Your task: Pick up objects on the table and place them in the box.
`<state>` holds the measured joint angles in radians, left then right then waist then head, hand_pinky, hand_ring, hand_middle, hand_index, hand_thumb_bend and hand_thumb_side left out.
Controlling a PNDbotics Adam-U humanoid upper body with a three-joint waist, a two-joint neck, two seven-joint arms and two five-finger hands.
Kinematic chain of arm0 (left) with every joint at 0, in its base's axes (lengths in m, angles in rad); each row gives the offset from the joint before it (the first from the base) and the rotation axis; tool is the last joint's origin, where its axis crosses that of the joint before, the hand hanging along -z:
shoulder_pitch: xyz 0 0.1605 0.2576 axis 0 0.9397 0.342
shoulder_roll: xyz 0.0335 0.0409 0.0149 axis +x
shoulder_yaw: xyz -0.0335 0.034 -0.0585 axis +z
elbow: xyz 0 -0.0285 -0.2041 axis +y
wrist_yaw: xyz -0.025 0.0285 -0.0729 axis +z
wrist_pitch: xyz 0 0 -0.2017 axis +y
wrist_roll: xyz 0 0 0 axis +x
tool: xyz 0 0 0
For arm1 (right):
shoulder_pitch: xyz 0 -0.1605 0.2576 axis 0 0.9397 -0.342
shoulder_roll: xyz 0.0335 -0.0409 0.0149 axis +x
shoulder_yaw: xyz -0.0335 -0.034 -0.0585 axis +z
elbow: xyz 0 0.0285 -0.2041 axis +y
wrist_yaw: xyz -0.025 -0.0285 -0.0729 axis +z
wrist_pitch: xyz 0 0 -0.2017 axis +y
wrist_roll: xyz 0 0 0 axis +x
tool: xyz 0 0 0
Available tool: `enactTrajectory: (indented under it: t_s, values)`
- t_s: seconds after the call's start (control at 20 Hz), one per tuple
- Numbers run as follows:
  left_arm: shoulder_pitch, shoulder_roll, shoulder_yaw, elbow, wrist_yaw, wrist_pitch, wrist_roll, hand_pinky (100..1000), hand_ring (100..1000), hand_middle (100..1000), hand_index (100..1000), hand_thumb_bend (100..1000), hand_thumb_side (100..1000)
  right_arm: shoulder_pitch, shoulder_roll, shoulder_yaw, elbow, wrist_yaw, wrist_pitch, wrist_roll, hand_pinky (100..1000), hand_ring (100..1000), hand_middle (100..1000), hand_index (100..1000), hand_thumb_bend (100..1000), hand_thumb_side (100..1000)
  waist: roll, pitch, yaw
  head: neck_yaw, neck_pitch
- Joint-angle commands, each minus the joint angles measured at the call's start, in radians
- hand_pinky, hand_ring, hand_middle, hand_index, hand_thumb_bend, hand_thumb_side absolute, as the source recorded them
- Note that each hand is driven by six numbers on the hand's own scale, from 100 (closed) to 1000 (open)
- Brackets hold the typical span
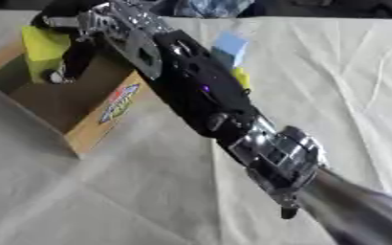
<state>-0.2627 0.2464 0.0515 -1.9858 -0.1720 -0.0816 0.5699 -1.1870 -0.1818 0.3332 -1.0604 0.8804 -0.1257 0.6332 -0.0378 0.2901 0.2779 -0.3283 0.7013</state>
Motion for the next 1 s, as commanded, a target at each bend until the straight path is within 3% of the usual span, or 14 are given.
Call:
enactTrajectory:
  t_s: [0.05,0.4,0.65,0.75,1.0]
  values:
    - [-0.009,0.011,-0.001,-0.014,0.004,0.0,-0.004,609,835,1000,670,263,954,-0.022,0.02,-0.028,0.058,0.07,-0.022,-0.038,884,862,724,890,278,433,0.009,-0.015,0.002,-0.007,-0.012]
    - [-0.009,0.008,-0.002,-0.014,0.006,0.001,-0.007,609,835,1000,670,260,953,-0.017,0.053,-0.039,0.125,0.13,-0.087,-0.039,912,889,770,931,335,513,0.012,-0.013,0.003,-0.009,-0.015]
    - [-0.009,0.007,-0.003,-0.014,0.006,0.001,-0.009,609,835,1000,670,259,952,-0.019,0.062,-0.057,0.139,0.185,-0.109,-0.035,938,915,810,960,482,746,0.012,-0.013,0.005,-0.01,-0.018]
    - [-0.009,0.007,-0.003,-0.014,0.006,0.001,-0.009,609,835,1000,670,258,952,-0.02,0.065,-0.066,0.142,0.204,-0.106,-0.048,942,918,813,964,528,792,0.012,-0.013,0.005,-0.009,-0.018]
    - [-0.008,0.006,-0.003,-0.014,0.007,0.003,-0.012,609,835,1000,670,256,952,-0.024,0.061,-0.076,0.146,0.236,-0.104,-0.079,946,921,816,976,560,805,0.011,-0.014,0.003,-0.008,-0.019]
